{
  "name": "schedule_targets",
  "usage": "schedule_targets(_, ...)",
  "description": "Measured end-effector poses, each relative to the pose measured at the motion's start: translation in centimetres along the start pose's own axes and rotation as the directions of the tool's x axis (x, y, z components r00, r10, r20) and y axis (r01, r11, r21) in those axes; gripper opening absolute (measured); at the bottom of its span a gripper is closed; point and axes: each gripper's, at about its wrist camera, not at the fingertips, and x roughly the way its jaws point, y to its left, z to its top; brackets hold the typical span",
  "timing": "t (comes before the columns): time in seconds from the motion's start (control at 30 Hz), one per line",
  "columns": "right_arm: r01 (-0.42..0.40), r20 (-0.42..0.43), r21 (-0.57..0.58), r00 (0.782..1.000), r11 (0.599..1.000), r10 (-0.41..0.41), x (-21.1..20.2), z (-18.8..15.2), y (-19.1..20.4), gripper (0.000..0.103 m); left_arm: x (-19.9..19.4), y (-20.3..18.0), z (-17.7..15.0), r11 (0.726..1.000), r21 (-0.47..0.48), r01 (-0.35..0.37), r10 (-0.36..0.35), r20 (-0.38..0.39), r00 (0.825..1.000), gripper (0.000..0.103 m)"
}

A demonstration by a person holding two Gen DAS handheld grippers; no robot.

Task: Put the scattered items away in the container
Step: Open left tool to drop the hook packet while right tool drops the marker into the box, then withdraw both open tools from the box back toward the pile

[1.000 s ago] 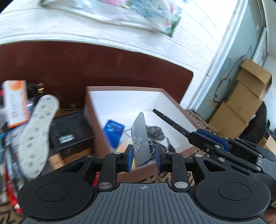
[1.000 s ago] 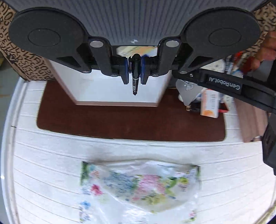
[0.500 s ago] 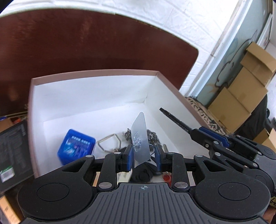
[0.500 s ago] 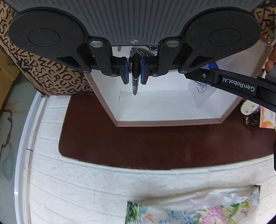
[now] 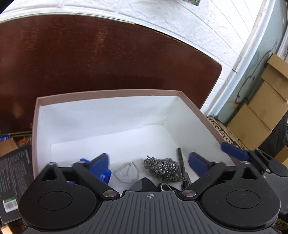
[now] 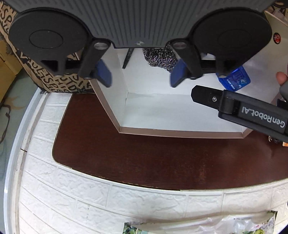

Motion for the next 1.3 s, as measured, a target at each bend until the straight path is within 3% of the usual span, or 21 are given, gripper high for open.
schedule_targets(0.07,-0.004,0.007,0.007,1.000,1.000,0.004,-0.6,-0.1,0.1,0.099,-0.4,0.1,-0.3,1.000,0.001,-0.008,0.008,0.002,1.000,0.103)
schedule_targets(0.2,-0.002,0.000,-0.023,1.000,1.000,0.002,-1.6,0.0,0.9,0.102,-1.3,-0.1,-1.2,0.999,0.029,-0.034,0.034,0.006,0.999,0.103)
schedule_targets(0.8,-0.011,-0.010,-0.042,1.000,0.999,0.011,-6.3,-0.2,3.0,0.102,-6.9,-1.5,-3.3,0.997,0.036,-0.073,0.072,0.035,0.997,0.103)
schedule_targets(1.3,-0.052,0.015,0.003,0.999,0.999,0.052,-12.7,-2.8,6.5,0.103,-14.7,-2.0,-8.9,0.983,0.060,-0.175,0.170,0.083,0.982,0.103)
